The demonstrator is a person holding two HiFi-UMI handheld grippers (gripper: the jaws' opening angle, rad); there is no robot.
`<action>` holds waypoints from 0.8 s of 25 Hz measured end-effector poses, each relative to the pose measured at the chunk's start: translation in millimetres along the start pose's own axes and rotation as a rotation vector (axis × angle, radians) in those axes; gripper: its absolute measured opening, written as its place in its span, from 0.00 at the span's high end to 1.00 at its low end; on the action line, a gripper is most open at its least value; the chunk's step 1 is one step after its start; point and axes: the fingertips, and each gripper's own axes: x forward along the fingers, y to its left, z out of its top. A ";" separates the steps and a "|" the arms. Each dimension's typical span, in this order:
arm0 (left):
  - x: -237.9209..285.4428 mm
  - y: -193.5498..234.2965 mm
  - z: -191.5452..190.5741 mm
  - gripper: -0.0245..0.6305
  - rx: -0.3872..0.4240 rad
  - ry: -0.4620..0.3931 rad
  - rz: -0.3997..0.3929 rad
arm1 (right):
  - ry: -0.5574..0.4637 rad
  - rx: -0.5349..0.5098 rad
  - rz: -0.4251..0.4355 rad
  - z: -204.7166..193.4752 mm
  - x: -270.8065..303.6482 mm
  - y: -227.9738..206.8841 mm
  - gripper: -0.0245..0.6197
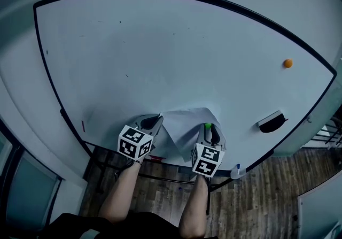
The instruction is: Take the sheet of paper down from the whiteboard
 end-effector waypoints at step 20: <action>-10.7 9.8 3.1 0.93 -0.004 -0.006 0.061 | 0.018 -0.004 -0.012 -5.6 -3.7 -5.6 0.76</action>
